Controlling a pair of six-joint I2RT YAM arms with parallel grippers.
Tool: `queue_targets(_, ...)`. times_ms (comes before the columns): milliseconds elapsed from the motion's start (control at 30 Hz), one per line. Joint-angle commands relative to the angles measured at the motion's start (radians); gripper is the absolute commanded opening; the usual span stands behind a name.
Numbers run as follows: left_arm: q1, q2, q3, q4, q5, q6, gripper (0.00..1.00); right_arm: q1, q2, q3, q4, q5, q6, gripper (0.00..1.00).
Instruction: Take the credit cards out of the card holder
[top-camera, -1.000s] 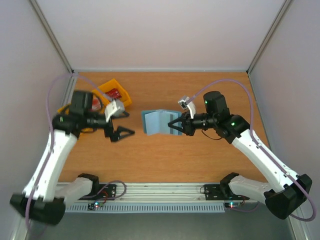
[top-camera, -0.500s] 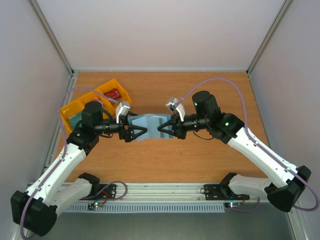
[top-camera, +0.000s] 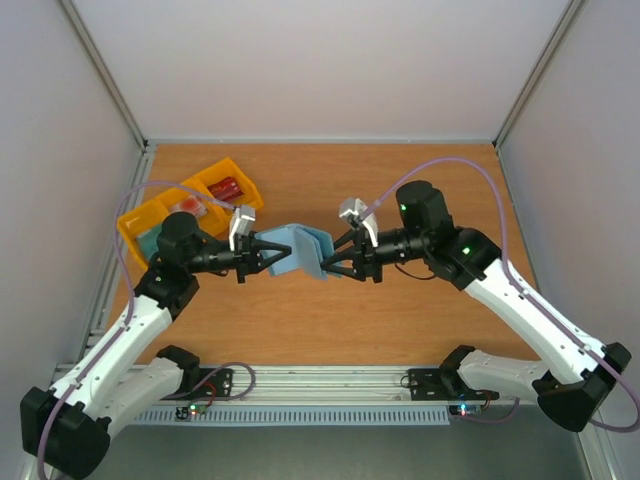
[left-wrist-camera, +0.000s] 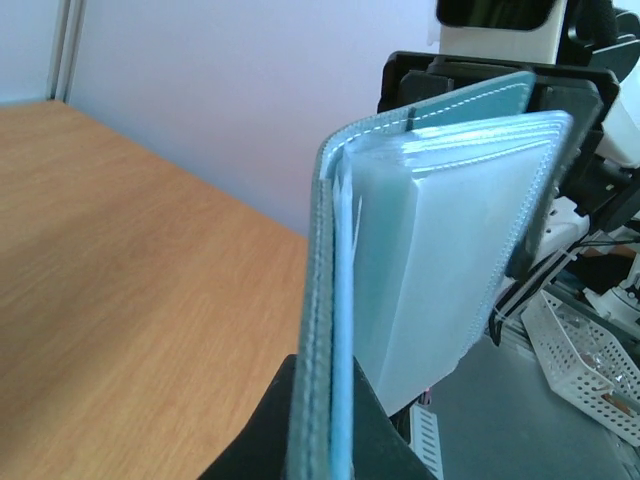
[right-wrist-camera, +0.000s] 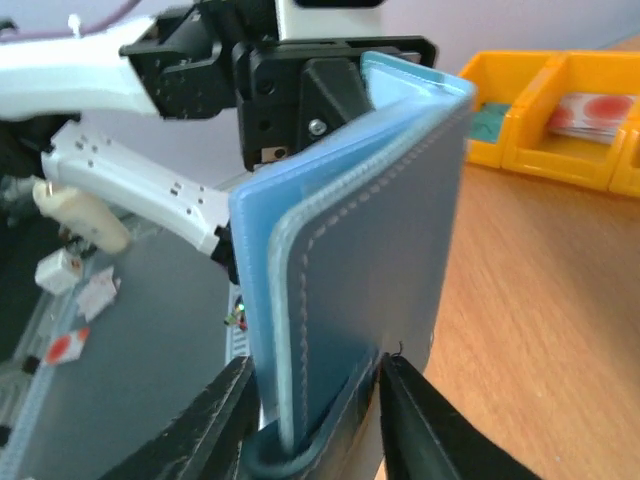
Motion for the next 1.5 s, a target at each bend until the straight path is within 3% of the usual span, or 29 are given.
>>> queue_targets(0,-0.013,-0.027,-0.004,0.126,0.029,-0.002,0.0,-0.041,-0.041,-0.002,-0.042,0.053,-0.042,0.31)
queue_targets(200,-0.02,-0.033,-0.004,0.103,0.023,0.019,0.0,-0.04,-0.007,0.006,-0.028,0.14,-0.003,0.28)
queue_targets(300,-0.028,-0.031,0.001,0.106,0.001,0.018,0.0,-0.041,0.018,0.022,-0.012,0.172,0.02,0.32)
queue_targets(467,-0.03,-0.028,0.01,0.06,-0.087,0.005,0.0,-0.04,0.035,0.039,-0.042,0.041,-0.02,0.5)
queue_targets(633,-0.031,-0.035,0.016,-0.046,-0.16,0.045,0.0,-0.042,-0.071,0.021,-0.146,0.204,-0.114,0.59)
queue_targets(733,-0.038,-0.032,0.006,-0.053,-0.162,0.068,0.0,-0.042,-0.069,0.027,-0.15,0.123,-0.118,0.68)
queue_targets(867,-0.051,-0.024,0.017,-0.04,-0.165,0.071,0.0,-0.042,0.001,0.023,-0.06,0.035,-0.041,0.77)
queue_targets(900,-0.053,-0.023,0.021,-0.043,-0.167,0.073,0.0,-0.039,0.007,0.011,-0.01,0.031,-0.012,0.81)
queue_targets(933,-0.055,-0.022,0.027,-0.048,-0.171,0.077,0.0,-0.038,0.01,0.001,0.032,0.025,0.011,0.93)
queue_targets(1000,-0.055,-0.017,0.036,-0.066,-0.184,0.079,0.0,-0.022,0.014,-0.002,0.089,0.039,0.042,0.98)
queue_targets(1067,-0.056,-0.014,0.038,-0.069,-0.175,0.082,0.0,-0.005,0.013,-0.004,0.112,0.08,0.036,0.89)
queue_targets(1267,-0.056,-0.013,0.029,-0.052,-0.153,0.073,0.0,-0.015,-0.015,-0.02,0.062,0.083,-0.012,0.42)
queue_targets(1467,-0.056,-0.011,0.023,-0.03,-0.137,0.068,0.0,-0.024,-0.02,-0.021,0.002,0.133,-0.018,0.23)
